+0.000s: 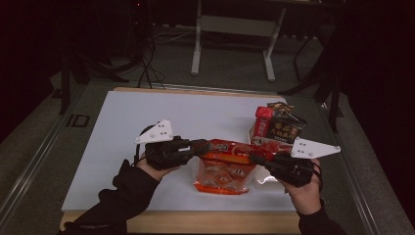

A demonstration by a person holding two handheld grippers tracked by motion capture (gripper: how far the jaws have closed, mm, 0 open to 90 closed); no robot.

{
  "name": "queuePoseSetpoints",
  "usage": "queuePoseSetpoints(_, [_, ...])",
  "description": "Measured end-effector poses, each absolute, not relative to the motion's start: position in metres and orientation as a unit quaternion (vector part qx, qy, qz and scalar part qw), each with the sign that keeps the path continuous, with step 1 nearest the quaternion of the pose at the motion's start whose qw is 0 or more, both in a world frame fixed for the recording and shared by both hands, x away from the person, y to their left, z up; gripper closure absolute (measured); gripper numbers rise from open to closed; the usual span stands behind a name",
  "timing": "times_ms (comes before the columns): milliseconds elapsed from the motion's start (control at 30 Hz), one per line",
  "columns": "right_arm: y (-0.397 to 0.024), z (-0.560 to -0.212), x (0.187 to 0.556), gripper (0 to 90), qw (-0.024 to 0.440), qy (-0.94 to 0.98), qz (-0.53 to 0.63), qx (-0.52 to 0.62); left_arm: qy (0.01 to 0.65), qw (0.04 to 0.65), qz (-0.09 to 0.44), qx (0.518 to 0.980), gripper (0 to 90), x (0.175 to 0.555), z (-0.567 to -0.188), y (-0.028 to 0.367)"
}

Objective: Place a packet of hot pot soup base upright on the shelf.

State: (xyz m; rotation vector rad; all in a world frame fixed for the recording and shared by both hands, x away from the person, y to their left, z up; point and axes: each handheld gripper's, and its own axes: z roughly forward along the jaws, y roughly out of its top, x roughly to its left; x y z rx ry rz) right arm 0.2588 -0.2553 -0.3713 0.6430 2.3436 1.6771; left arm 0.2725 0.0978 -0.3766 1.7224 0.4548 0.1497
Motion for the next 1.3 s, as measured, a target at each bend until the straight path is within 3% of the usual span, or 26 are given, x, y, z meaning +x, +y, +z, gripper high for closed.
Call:
queuePoseSetpoints(200, [-0.253, -0.361, 0.259, 90.0, 0.106, 0.788, 0.566, 0.219, 0.209, 0.640, 0.077, 0.736, 56.0, 0.271, -0.375, 0.104])
queuePoseSetpoints(467, [-0.269, -0.342, 0.264, 90.0, 0.129, 0.769, 0.588, 0.215, 0.236, 0.623, 0.065, 0.743, 14.6, 0.271, -0.394, 0.103])
queuePoseSetpoints(633, [-0.281, -0.326, 0.267, 90.0, 0.150, 0.755, 0.599, 0.219, 0.250, 0.605, 0.064, 0.753, 2.6, 0.269, -0.416, 0.100])
queuePoseSetpoints(967, [-0.313, -0.305, 0.272, 90.0, 0.196, 0.732, 0.604, 0.245, 0.267, 0.596, 0.049, 0.756, 1.9, 0.266, -0.443, 0.113])
queuePoseSetpoints(1300, [-0.341, -0.316, 0.277, 90.0, 0.215, 0.729, 0.588, 0.276, 0.290, 0.584, 0.038, 0.757, 1.9, 0.266, -0.460, 0.126])
